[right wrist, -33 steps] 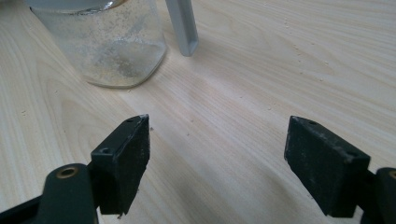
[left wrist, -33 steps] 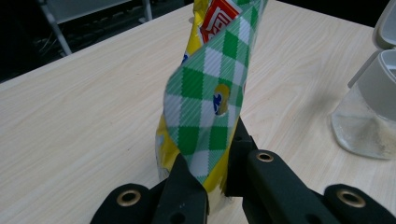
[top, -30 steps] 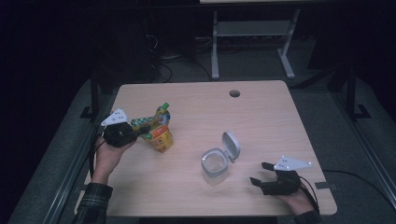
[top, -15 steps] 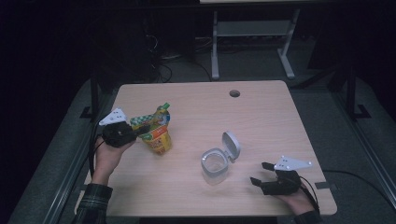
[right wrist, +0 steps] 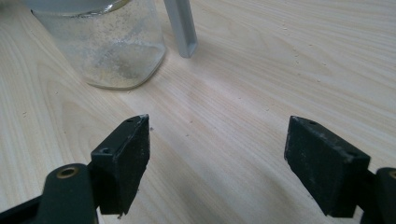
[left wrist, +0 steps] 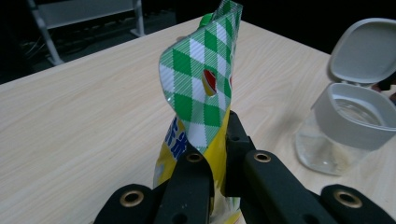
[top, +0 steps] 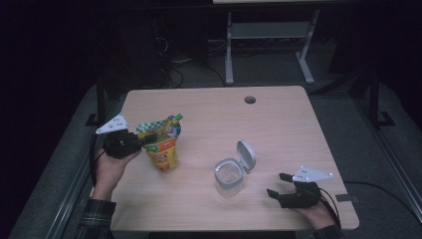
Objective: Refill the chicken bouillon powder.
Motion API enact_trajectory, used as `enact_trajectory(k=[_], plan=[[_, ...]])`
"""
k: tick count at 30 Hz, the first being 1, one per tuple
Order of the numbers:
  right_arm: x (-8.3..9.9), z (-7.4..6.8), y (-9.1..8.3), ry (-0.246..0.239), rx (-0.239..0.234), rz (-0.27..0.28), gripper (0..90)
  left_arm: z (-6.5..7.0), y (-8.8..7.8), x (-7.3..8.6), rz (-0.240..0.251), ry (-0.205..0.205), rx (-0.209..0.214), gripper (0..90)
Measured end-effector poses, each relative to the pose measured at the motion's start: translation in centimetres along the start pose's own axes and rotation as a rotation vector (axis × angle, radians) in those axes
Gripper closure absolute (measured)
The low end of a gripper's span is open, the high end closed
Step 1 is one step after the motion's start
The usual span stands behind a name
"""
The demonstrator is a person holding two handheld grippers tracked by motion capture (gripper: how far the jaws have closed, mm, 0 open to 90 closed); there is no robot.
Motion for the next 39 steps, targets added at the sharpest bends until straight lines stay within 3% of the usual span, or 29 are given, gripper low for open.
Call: enact_trajectory(k=[8,13,18,21,25,31,39], plan=[[-0.1,-0.2,-0.2,-0.001,0.004,-0.004,24.4,0.9,-0.4,-0.6,0.024,-0.017,0.046,90.0],[-0.4,-0.4,-0.5,0.007,-0.001,-0.007,35.1,1.5,-0.7,-0.9,0.031,-0.013,0.074,90.0],[-0.8,-1.1,-1.0,-0.007,0.007,-0.017,56.4,2.1,-0.6,-1.3,0.032,-0.011,0.098,90.0],[-1.0,-1.4,-1.3,-0.016,-0.008,-0.018,74.0,2.4,-0.6,-1.5,0.028,-0.013,0.108,90.0],[-1.2,-1.8,-1.4,-0.047,-0.028,-0.031,89.2,2.9,-0.8,-1.7,0.030,-0.005,0.122,90.0],[-1.7,-2.8,-1.8,-0.071,-0.077,-0.035,89.5,3.6,-1.1,-2.2,0.047,-0.005,0.149,90.0],[-2.8,-4.3,-2.6,-0.068,-0.147,0.011,89.5,4.5,-1.1,-2.8,0.048,0.009,0.178,90.0]])
Point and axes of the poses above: each handheld gripper's, and its own axes: y roughly forward along the jaws, x roughly out of its underside, z roughly to its right, the point moved 1 cm from there along y, roughly forward along the jaws, and after that the axes turned 14 degrees about x, right-handed, at the moved point
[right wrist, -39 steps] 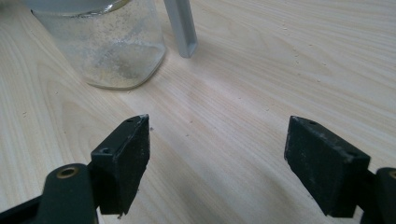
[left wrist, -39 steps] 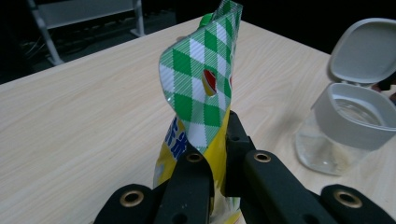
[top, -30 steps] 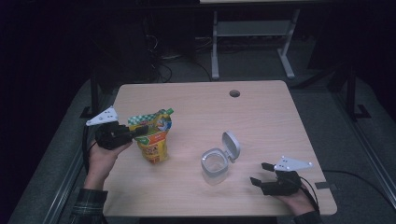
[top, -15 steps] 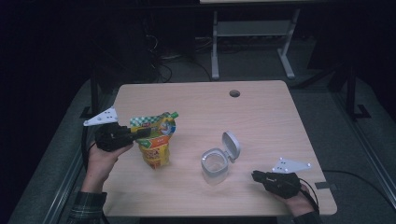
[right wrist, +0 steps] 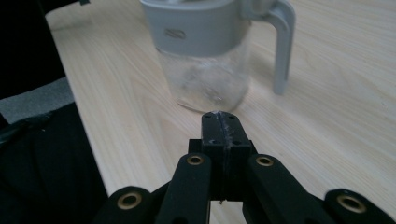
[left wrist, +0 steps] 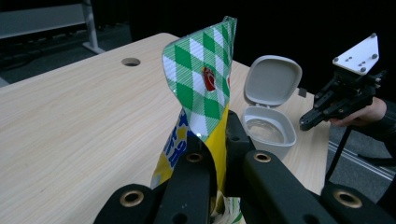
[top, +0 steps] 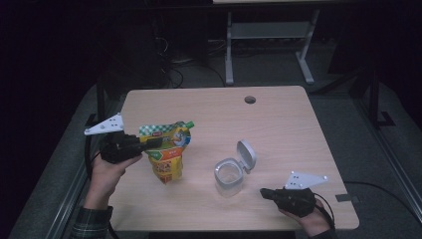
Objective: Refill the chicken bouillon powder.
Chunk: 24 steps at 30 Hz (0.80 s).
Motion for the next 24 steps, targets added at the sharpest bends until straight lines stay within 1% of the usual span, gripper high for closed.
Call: enact_trajectory(k=[2,9,13,16,18,19,20,24], plan=[[-0.4,-0.4,-0.2,-0.001,-0.005,0.004,89.5,0.2,0.1,-0.1,-0.003,0.005,0.006,90.0],[-2.1,-1.7,-0.4,-0.005,-0.020,0.044,89.6,0.8,0.4,-0.5,0.000,0.020,0.034,90.0],[-3.3,-2.7,-0.4,-0.022,-0.030,0.062,89.6,1.1,0.6,-0.7,-0.001,0.025,0.043,90.0],[-4.2,-3.3,0.2,-0.029,-0.038,0.073,89.6,1.4,0.8,-0.8,0.003,0.024,0.049,90.0],[-4.9,-3.7,0.7,-0.044,-0.033,0.076,89.6,1.4,0.8,-0.9,0.002,0.029,0.055,90.0],[-4.9,-3.7,0.7,-0.044,-0.033,0.076,89.6,1.4,0.8,-0.9,0.002,0.029,0.055,90.0],[-5.4,-4.0,1.0,-0.046,-0.035,0.085,89.7,1.5,0.8,-1.0,0.003,0.027,0.058,90.0],[-6.3,-4.7,1.6,-0.065,-0.028,0.091,89.7,1.8,0.8,-1.2,0.006,0.033,0.063,90.0]])
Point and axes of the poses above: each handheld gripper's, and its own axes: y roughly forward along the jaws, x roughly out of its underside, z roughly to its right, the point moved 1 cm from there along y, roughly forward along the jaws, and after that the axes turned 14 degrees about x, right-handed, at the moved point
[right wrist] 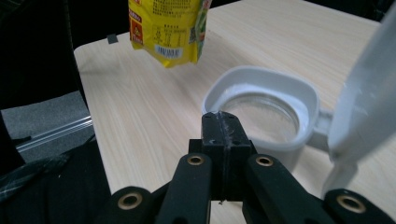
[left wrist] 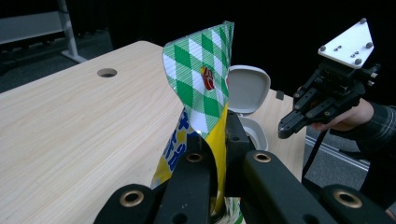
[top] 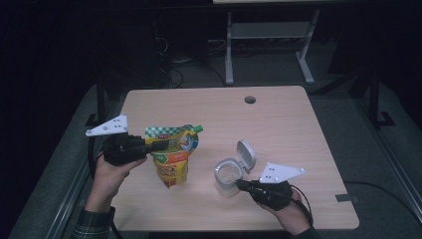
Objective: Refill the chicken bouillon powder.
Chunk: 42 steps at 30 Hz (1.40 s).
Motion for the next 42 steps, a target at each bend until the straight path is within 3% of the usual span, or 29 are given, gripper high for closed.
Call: enact_trajectory(k=[10,21,30,42], plan=[[-2.6,-1.6,2.1,-0.046,0.006,0.016,89.7,0.9,0.0,-1.3,-0.006,0.023,0.015,90.0],[-4.9,-2.4,4.4,-0.077,0.032,0.031,89.7,1.6,-0.3,-3.4,-0.008,0.051,0.045,90.0],[-5.7,-2.3,7.2,-0.053,0.040,0.026,89.7,2.4,-0.3,-5.0,-0.004,0.078,0.067,90.0],[-6.0,-2.8,8.3,-0.038,0.046,0.040,89.8,3.5,1.0,-5.5,0.000,0.096,0.106,90.0]])
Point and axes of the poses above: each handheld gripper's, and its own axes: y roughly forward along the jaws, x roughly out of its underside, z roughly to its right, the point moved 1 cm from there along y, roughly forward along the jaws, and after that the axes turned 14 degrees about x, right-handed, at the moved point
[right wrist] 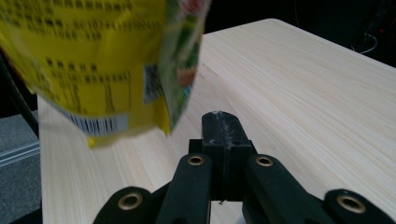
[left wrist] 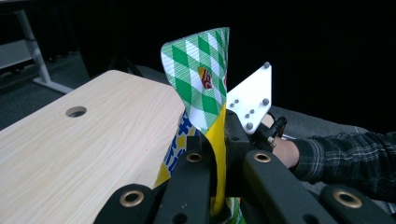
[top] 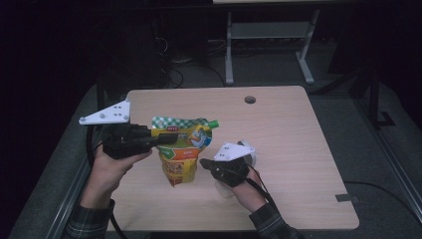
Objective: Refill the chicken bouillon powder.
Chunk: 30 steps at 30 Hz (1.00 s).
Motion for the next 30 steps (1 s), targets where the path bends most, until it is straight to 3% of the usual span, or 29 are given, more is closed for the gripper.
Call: enact_trajectory(k=[5,17,30], plan=[[0.0,-0.6,0.3,-0.005,-0.012,0.012,89.8,0.0,0.8,-0.1,0.000,0.002,0.016,90.0],[0.3,-1.7,0.2,-0.006,-0.047,0.026,89.8,-0.4,2.4,-0.7,-0.025,0.006,-0.003,90.0],[0.9,-3.6,0.9,-0.031,-0.114,0.046,89.8,-1.3,3.4,-0.5,-0.059,-0.041,-0.013,90.0]])
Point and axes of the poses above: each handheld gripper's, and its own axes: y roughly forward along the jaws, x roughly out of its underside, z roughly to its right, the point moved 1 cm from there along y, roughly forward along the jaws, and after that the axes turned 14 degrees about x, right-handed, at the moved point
